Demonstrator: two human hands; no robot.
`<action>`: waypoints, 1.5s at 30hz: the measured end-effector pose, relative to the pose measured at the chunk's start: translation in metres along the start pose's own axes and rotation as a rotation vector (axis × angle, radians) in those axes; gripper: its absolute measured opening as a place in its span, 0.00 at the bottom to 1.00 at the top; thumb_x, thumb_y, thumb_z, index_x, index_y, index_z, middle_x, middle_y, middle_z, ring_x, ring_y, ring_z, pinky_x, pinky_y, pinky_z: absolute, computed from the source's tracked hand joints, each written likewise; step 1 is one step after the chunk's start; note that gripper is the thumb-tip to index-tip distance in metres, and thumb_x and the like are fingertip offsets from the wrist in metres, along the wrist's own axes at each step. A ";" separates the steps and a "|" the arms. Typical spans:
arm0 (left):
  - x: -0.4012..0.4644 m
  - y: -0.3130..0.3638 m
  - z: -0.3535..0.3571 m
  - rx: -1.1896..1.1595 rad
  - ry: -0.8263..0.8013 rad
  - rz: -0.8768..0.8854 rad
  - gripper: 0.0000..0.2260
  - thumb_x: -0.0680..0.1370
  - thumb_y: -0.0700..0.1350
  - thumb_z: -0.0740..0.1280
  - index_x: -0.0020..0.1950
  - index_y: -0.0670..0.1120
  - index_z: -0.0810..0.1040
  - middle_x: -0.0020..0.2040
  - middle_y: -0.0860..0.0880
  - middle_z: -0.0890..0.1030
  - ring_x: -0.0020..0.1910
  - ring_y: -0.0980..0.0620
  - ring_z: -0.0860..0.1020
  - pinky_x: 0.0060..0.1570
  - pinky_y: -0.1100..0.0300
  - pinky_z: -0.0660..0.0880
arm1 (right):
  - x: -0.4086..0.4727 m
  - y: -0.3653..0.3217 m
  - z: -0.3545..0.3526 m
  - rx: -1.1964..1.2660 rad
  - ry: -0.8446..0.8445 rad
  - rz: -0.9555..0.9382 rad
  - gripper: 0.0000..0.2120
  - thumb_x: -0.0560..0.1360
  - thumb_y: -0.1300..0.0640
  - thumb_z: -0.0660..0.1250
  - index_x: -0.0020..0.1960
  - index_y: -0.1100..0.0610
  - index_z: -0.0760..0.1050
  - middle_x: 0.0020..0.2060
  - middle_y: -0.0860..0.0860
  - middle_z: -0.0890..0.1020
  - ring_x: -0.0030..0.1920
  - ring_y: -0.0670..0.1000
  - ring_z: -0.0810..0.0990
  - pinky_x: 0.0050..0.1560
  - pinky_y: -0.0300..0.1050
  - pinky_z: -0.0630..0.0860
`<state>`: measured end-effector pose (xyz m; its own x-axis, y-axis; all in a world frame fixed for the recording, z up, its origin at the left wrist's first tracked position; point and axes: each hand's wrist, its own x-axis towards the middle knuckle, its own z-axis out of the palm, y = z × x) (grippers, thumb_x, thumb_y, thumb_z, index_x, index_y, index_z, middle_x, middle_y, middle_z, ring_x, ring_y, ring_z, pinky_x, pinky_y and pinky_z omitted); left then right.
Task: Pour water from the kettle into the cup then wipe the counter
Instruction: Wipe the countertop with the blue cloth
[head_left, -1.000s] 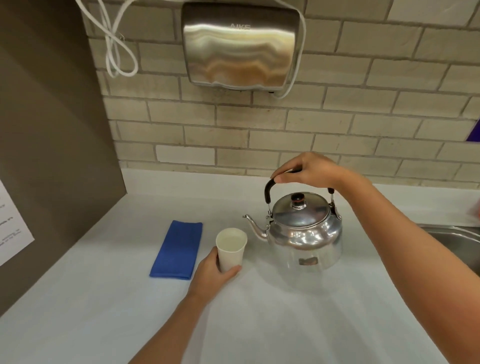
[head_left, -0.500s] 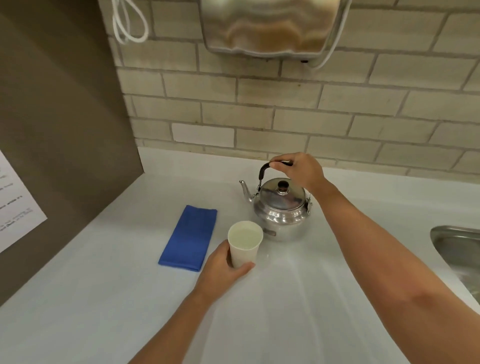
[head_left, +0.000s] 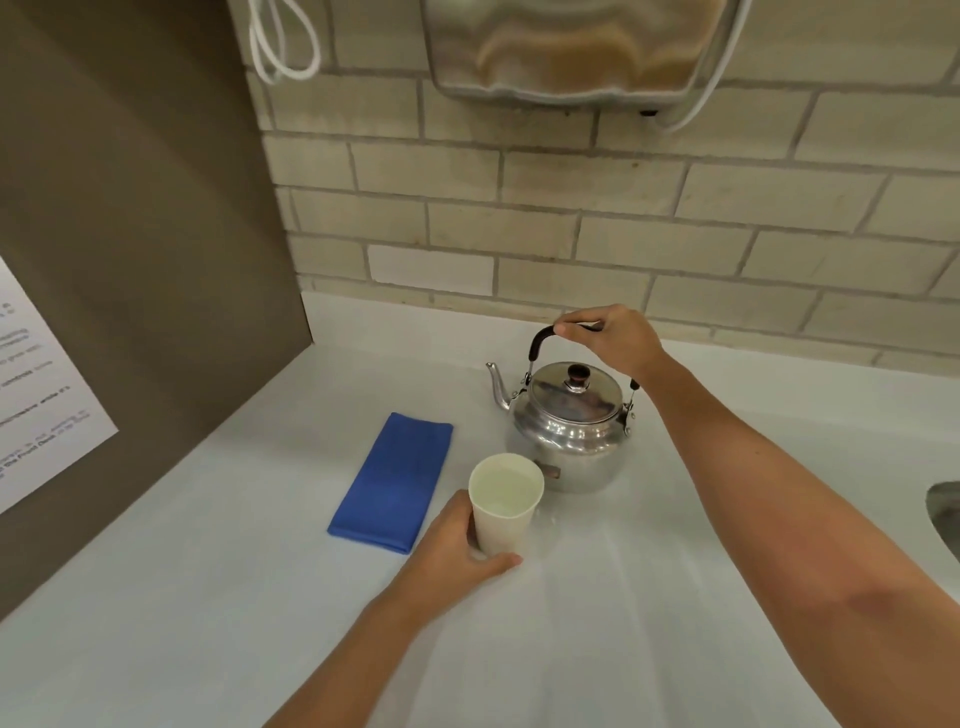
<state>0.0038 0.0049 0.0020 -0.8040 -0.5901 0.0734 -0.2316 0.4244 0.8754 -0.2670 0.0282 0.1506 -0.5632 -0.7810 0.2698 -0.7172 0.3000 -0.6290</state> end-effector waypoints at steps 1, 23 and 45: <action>-0.002 0.001 -0.006 0.054 -0.038 0.021 0.30 0.66 0.53 0.75 0.63 0.61 0.63 0.62 0.58 0.71 0.61 0.63 0.70 0.57 0.69 0.69 | -0.001 0.000 -0.001 -0.033 -0.009 -0.014 0.12 0.71 0.41 0.67 0.52 0.44 0.81 0.53 0.46 0.84 0.50 0.49 0.80 0.44 0.41 0.73; 0.046 -0.043 -0.053 0.903 0.024 -0.041 0.22 0.82 0.49 0.46 0.75 0.48 0.50 0.78 0.48 0.50 0.76 0.46 0.49 0.74 0.45 0.47 | -0.251 0.044 0.090 -0.460 -0.040 0.215 0.21 0.81 0.49 0.51 0.73 0.48 0.58 0.74 0.51 0.59 0.75 0.53 0.51 0.74 0.53 0.51; -0.134 -0.029 -0.025 0.869 -0.002 -0.038 0.23 0.80 0.54 0.45 0.75 0.54 0.46 0.78 0.48 0.44 0.76 0.47 0.43 0.73 0.47 0.41 | -0.295 0.009 0.086 -0.216 0.094 0.318 0.22 0.81 0.54 0.52 0.74 0.56 0.58 0.75 0.58 0.56 0.76 0.56 0.46 0.76 0.53 0.51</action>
<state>0.1325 0.0544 -0.0210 -0.7881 -0.6136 0.0498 -0.5937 0.7789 0.2019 -0.0719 0.2139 0.0023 -0.7993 -0.5799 0.1576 -0.5647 0.6352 -0.5270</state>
